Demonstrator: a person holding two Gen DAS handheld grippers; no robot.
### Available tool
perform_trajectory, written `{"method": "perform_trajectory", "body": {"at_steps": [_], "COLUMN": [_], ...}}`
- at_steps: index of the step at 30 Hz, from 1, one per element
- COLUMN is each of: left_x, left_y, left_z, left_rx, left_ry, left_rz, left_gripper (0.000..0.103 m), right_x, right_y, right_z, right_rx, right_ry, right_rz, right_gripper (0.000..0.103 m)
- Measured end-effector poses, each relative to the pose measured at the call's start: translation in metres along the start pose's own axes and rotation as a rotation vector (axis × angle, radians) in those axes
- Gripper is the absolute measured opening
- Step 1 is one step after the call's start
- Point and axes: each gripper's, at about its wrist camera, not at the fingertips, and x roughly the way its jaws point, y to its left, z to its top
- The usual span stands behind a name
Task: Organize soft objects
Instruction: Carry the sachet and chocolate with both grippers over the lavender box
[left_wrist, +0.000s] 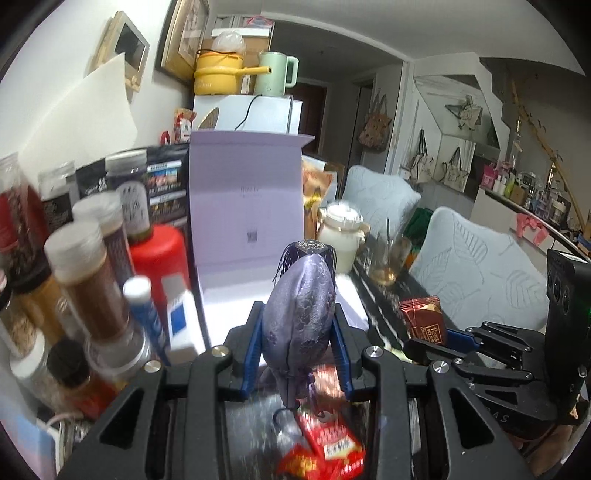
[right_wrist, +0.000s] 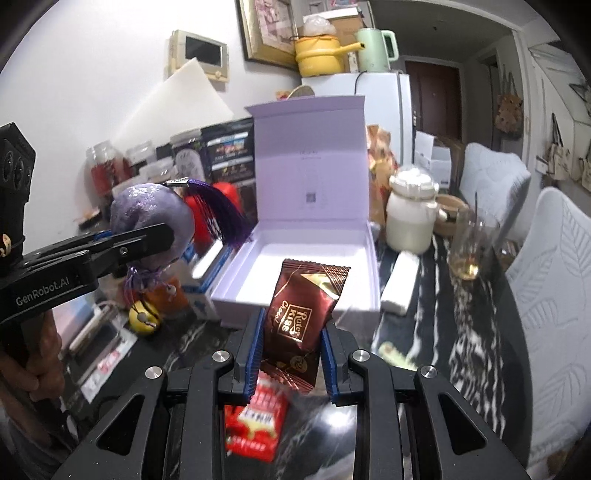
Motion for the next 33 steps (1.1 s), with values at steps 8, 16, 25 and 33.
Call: {"method": "perform_trajectory", "body": {"at_steps": [8, 16, 25, 33], "left_x": [0.023, 0.049, 0.095, 0.131], "left_y": [-0.002, -0.008, 0.000, 0.017], "left_z": [0.036, 0.068, 0.089, 0.092], "left_rx": [0.030, 0.071, 0.083, 0.097], "left_ry": [-0.049, -0.091, -0.079, -0.051], "left_rz": [0.023, 0.007, 0.008, 0.052], "left_gripper": [0.033, 0.033, 0.033, 0.033], "right_x": [0.010, 0.032, 0.064, 0.106], "right_y": [-0.017, -0.037, -0.058, -0.068], "right_z": [0.038, 0.072, 0.101, 0.121], "right_rx": [-0.021, -0.025, -0.042, -0.066], "right_ry": [-0.043, -0.081, -0.087, -0.071], "right_rz": [-0.013, -0.013, -0.018, -0.015], "right_gripper": [0.028, 0.028, 0.028, 0.028]}}
